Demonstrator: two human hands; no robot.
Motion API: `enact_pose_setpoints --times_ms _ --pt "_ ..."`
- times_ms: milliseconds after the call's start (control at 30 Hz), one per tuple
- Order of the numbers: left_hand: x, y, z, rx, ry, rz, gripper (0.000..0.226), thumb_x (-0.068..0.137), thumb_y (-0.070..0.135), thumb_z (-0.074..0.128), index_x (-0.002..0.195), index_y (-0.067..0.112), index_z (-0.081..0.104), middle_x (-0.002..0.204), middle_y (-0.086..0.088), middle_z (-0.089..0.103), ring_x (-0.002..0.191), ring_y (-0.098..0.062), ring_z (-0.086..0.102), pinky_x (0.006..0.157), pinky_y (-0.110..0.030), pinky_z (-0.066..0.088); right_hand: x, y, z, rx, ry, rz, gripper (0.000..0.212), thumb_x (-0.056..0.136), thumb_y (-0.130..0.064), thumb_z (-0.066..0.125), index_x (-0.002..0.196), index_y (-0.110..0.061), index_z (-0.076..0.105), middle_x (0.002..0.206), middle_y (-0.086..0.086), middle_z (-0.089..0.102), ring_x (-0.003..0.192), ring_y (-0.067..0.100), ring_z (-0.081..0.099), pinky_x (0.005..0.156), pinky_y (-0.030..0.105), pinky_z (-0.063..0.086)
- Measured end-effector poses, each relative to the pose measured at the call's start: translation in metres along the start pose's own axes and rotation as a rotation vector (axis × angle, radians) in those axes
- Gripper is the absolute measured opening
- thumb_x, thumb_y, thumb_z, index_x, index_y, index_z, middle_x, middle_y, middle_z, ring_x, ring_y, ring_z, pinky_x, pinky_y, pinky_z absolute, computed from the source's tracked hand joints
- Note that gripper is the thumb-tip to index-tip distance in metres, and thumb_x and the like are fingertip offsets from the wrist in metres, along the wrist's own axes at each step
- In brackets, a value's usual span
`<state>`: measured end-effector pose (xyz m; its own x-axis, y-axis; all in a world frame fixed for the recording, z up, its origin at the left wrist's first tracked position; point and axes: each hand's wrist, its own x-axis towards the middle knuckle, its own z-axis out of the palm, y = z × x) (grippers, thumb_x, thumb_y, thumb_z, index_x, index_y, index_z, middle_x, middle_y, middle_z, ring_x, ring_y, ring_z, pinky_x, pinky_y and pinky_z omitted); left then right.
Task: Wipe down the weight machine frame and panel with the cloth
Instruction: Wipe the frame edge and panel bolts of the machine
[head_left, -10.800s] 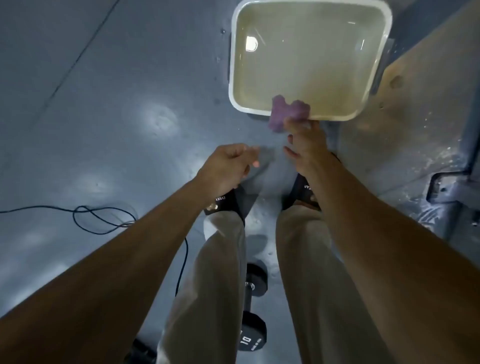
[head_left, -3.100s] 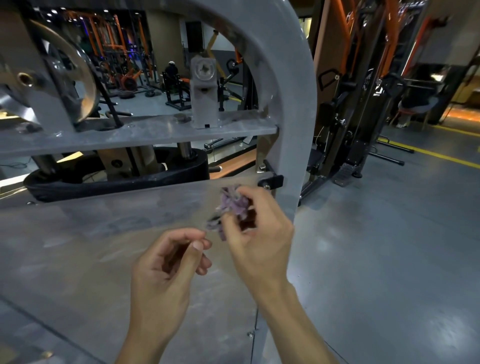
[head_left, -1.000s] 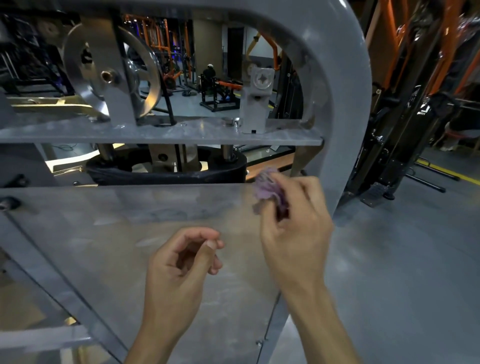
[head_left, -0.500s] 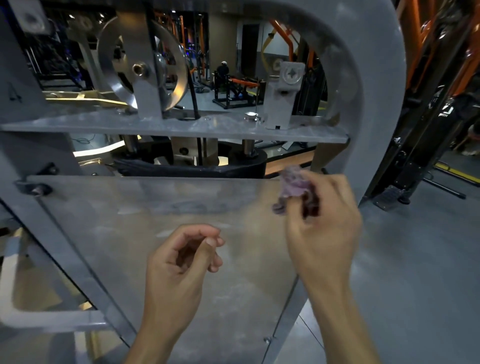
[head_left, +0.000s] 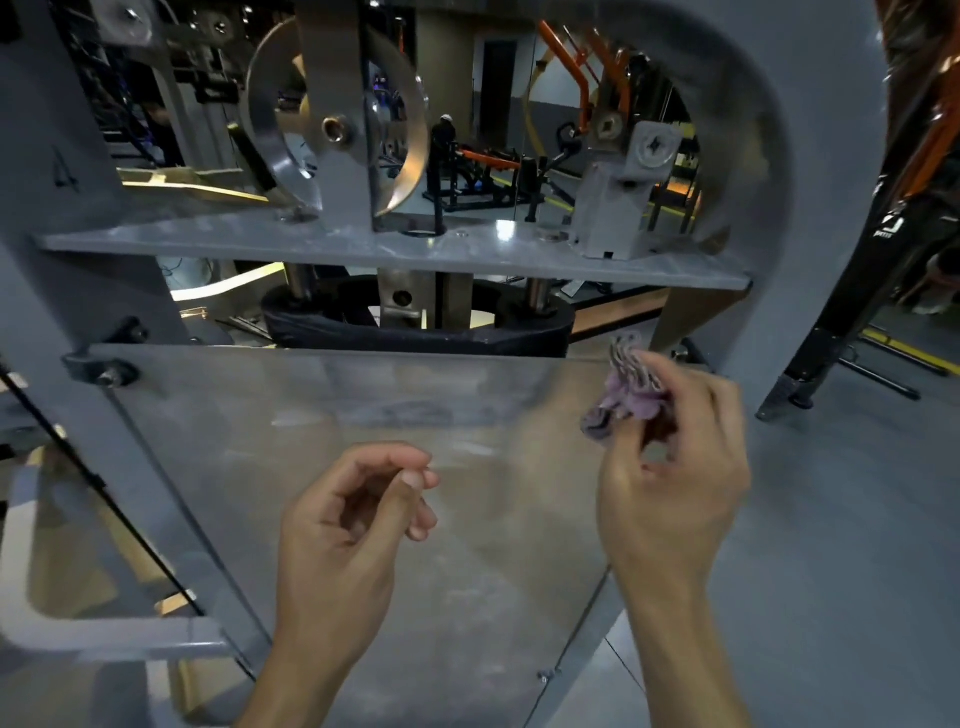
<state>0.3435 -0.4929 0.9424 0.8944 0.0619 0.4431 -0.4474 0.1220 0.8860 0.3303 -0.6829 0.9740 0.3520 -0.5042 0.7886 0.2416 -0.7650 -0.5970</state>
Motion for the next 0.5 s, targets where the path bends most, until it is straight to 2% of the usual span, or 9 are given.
enact_pose_setpoints --times_ms 67,133,267,400,500 --pt "0.003 0.000 -0.005 0.003 0.001 0.001 0.017 0.088 0.012 0.063 0.087 0.025 0.074 0.081 -0.008 0.072 0.058 -0.026 0.062 0.058 -0.033 0.052 -0.008 -0.012 0.015 -0.004 0.025 0.003 0.040 0.086 0.008 0.062 0.123 -0.005 0.069 0.111 0.000 0.057 0.095 0.007 0.058 0.082 0.016 0.050" --pt "0.005 0.000 -0.007 -0.001 -0.012 0.004 0.017 0.088 0.010 0.064 0.087 0.024 0.073 0.081 -0.007 0.073 0.058 -0.026 0.062 0.057 -0.033 0.052 -0.019 -0.031 0.034 0.040 -0.027 -0.045 0.042 0.085 0.011 0.063 0.123 -0.004 0.069 0.111 -0.003 0.054 0.096 0.006 0.057 0.083 0.015 0.049" --pt "0.009 0.000 -0.011 -0.015 -0.058 0.003 0.018 0.091 0.004 0.068 0.088 0.021 0.073 0.082 -0.010 0.073 0.058 -0.026 0.062 0.058 -0.029 0.053 -0.020 -0.035 0.035 0.053 -0.129 -0.097 0.043 0.083 0.016 0.063 0.121 -0.003 0.069 0.110 0.003 0.060 0.094 0.004 0.056 0.083 0.007 0.044" --pt "0.013 0.000 -0.023 -0.048 -0.042 -0.007 0.014 0.087 0.010 0.062 0.088 0.020 0.073 0.083 -0.010 0.072 0.059 -0.027 0.061 0.057 -0.031 0.053 -0.003 -0.004 0.005 -0.063 0.019 0.040 0.042 0.080 0.016 0.056 0.116 -0.002 0.070 0.106 0.007 0.061 0.093 0.009 0.057 0.083 0.010 0.043" --pt "0.015 -0.002 -0.031 -0.043 -0.037 -0.015 0.015 0.086 0.010 0.062 0.088 0.020 0.073 0.081 -0.009 0.072 0.057 -0.027 0.061 0.056 -0.032 0.052 -0.007 -0.009 0.012 -0.079 0.065 0.054 0.036 0.081 0.010 0.054 0.113 -0.001 0.068 0.103 0.007 0.059 0.091 0.013 0.058 0.081 0.010 0.043"
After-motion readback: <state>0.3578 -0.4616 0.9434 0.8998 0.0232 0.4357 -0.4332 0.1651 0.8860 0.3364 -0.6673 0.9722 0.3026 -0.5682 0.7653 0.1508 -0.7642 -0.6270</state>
